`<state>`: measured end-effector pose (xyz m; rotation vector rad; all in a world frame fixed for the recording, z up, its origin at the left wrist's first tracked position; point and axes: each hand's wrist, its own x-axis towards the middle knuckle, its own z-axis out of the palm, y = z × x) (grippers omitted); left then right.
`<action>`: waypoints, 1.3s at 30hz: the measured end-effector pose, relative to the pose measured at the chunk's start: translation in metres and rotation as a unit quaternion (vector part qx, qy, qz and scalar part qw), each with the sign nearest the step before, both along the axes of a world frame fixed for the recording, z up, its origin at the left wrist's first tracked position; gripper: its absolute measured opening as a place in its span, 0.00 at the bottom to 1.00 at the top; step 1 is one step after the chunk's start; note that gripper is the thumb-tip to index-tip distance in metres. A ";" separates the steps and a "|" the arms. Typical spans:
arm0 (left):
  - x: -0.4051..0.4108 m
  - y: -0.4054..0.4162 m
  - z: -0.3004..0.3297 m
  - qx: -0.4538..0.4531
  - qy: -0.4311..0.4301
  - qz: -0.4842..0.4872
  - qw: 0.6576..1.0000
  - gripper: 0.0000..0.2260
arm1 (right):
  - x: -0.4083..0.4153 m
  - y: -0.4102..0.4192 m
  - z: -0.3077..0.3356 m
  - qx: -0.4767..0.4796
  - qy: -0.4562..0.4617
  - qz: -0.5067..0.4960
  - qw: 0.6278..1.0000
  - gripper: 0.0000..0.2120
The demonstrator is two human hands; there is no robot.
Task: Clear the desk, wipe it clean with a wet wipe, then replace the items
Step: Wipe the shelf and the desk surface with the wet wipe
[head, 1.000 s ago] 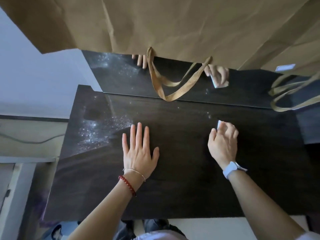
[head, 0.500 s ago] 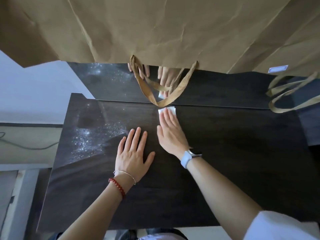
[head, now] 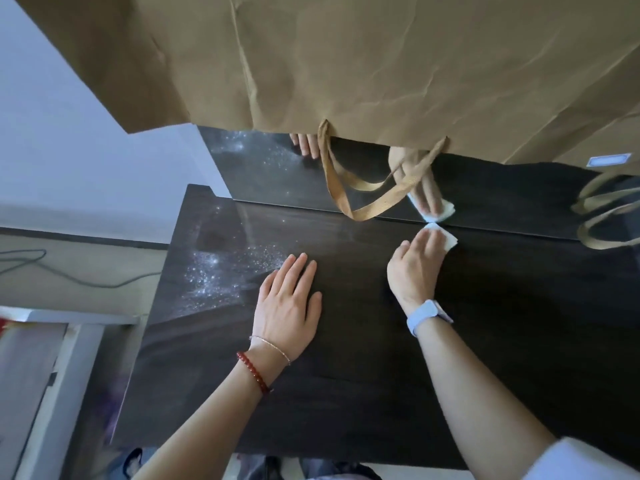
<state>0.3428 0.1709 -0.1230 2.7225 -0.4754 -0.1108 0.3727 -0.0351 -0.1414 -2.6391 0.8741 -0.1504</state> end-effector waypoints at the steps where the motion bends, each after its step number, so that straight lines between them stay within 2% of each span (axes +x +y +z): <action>1: 0.001 0.008 0.003 -0.014 -0.011 0.018 1.000 0.21 | 0.005 0.019 -0.001 -0.005 0.003 0.020 1.000 0.27; 7: -0.002 0.086 0.007 -0.037 -0.043 0.159 0.986 0.20 | 0.026 0.127 -0.001 0.007 0.035 0.154 0.987 0.27; 9: -0.008 0.116 0.005 -0.033 -0.024 0.219 0.975 0.21 | 0.034 0.155 -0.002 -0.002 0.047 0.195 0.980 0.27; 14: -0.026 0.178 -0.003 -0.048 0.044 0.331 0.942 0.25 | 0.047 0.194 0.003 -0.020 0.082 0.212 0.973 0.28; 17: -0.036 0.193 -0.005 -0.121 0.119 0.350 0.921 0.25 | 0.054 0.228 0.007 -0.022 0.089 0.296 0.951 0.26; 19: -0.042 0.195 -0.005 -0.166 0.154 0.338 0.914 0.22 | 0.065 0.248 0.009 -0.025 0.085 0.341 0.936 0.26; 22: -0.051 0.194 -0.008 -0.189 0.174 0.295 0.921 0.21 | 0.077 0.256 0.006 -0.029 0.088 0.368 0.925 0.26; 26: -0.052 0.195 -0.009 -0.230 0.204 0.300 0.903 0.20 | 0.079 0.249 0.008 -0.034 0.085 0.416 0.905 0.24; 30: -0.050 0.204 -0.004 -0.268 0.232 0.298 0.886 0.18 | 0.040 0.263 0.011 -0.008 0.097 0.532 0.841 0.24; 33: -0.055 0.216 -0.004 -0.290 0.247 0.305 0.873 0.16 | -0.014 0.257 0.011 -0.005 0.076 0.651 0.755 0.26; 35: -0.058 0.224 -0.007 -0.306 0.240 0.324 0.862 0.14 | -0.017 0.240 0.010 -0.032 0.072 0.704 0.705 0.26; 36: -0.059 0.226 -0.008 -0.317 0.237 0.330 0.857 0.14 | -0.007 0.233 0.011 -0.046 0.072 0.704 0.705 0.26; 37: -0.059 0.227 -0.009 -0.325 0.236 0.334 0.852 0.14 | 0.008 0.231 0.014 -0.056 0.079 0.684 0.723 0.27; 39: -0.059 0.228 -0.011 -0.331 0.237 0.333 0.851 0.14 | 0.047 0.234 0.016 -0.048 0.080 0.615 0.783 0.27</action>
